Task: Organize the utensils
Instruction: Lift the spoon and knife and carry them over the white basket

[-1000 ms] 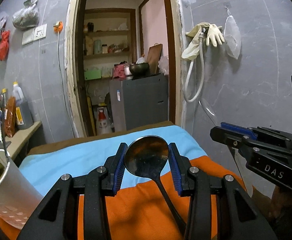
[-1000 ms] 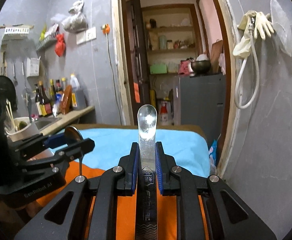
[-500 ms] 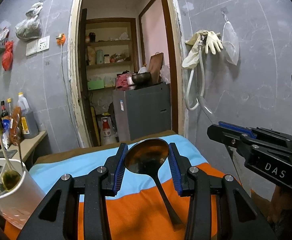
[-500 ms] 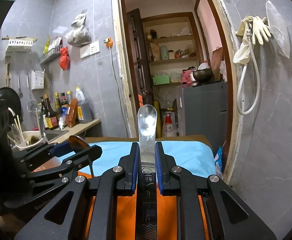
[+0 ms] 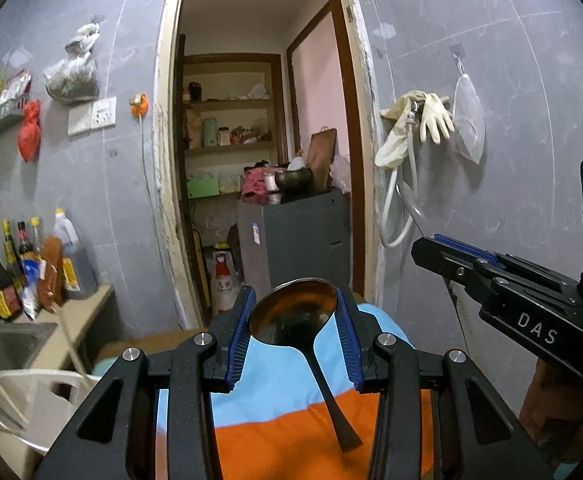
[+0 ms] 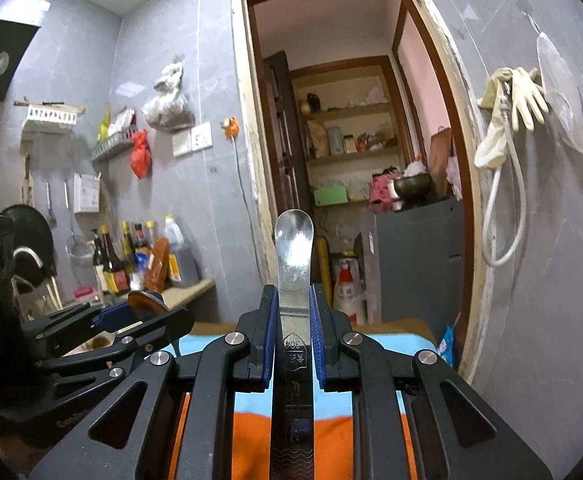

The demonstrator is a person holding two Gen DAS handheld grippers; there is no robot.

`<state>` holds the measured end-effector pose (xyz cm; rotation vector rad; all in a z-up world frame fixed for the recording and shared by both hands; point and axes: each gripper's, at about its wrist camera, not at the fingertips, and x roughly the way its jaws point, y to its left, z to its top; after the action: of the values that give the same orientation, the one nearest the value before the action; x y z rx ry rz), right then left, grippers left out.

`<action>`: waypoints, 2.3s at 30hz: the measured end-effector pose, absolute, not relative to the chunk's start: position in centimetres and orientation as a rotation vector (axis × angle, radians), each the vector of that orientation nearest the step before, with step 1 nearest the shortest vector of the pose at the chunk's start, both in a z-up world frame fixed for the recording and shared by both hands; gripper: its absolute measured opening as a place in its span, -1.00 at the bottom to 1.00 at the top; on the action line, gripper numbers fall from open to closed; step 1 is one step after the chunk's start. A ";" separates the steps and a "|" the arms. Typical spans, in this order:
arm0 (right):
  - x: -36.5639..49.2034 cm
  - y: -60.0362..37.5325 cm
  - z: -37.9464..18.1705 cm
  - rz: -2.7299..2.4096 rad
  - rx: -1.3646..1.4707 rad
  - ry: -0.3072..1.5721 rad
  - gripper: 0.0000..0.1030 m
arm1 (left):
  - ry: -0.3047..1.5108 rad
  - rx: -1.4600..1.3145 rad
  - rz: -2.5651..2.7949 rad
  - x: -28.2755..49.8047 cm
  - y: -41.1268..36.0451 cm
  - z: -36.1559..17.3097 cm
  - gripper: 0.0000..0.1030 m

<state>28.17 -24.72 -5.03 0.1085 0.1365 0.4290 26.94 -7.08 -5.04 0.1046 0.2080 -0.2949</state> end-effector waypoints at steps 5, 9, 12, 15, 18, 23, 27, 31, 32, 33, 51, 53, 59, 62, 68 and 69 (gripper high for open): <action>27.8 -22.7 -2.7 0.452 0.108 0.105 -0.73 | 0.183 0.107 -0.269 25.7 -4.8 -2.0 -0.32; 27.4 -20.7 -1.1 0.476 0.118 0.086 -0.73 | 0.165 0.087 -0.248 24.6 -2.4 0.2 -0.32; 27.1 -19.1 -0.1 0.496 0.124 0.074 -0.73 | 0.155 0.055 -0.236 24.0 -0.3 1.6 -0.32; 27.0 -17.4 0.7 0.520 0.132 0.064 -0.73 | 0.143 0.051 -0.214 23.5 1.6 2.8 -0.32; 27.0 -15.8 1.4 0.549 0.150 0.056 -0.73 | 0.130 0.053 -0.195 22.9 3.5 4.0 -0.32; 27.8 -13.1 2.5 0.613 0.226 0.037 -0.73 | 0.110 0.053 -0.144 22.1 6.7 5.3 -0.32; 28.1 -11.4 2.5 0.649 0.299 0.016 -0.73 | 0.104 0.061 -0.087 21.7 9.4 5.2 -0.32; 28.6 -9.9 1.7 0.672 0.370 0.000 -0.73 | 0.113 0.051 -0.035 21.5 12.0 4.3 -0.32; 28.6 -9.6 1.5 0.677 0.378 -0.002 -0.73 | 0.115 0.040 -0.021 21.5 12.9 4.0 -0.32; 28.7 -9.2 1.2 0.686 0.388 -0.004 -0.73 | 0.117 0.033 -0.013 21.5 13.4 3.7 -0.32; 31.3 -6.8 -4.3 0.657 0.397 0.010 -0.73 | 0.188 -0.035 0.061 24.1 18.0 -3.2 -0.32; 31.1 -6.1 -4.6 0.649 0.357 0.003 -0.73 | 0.192 -0.029 0.058 24.3 17.9 -3.7 -0.32; 30.3 -3.8 -5.5 0.617 0.223 -0.033 -0.73 | 0.187 -0.020 0.056 24.7 17.5 -4.7 -0.32; 29.8 -2.8 -5.9 0.597 0.170 -0.052 -0.72 | 0.180 -0.007 0.056 24.8 17.2 -5.0 -0.32; 28.9 -1.8 -6.6 0.558 0.082 -0.102 -0.73 | 0.199 0.005 0.039 25.2 16.8 -5.7 -0.32; 28.7 -1.6 -6.7 0.555 0.069 -0.107 -0.72 | 0.204 0.002 0.037 25.3 16.9 -5.7 -0.32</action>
<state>28.73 -1.60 -6.72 0.0689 -0.1067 0.5554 25.26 16.94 -5.74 0.0023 0.2039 0.0369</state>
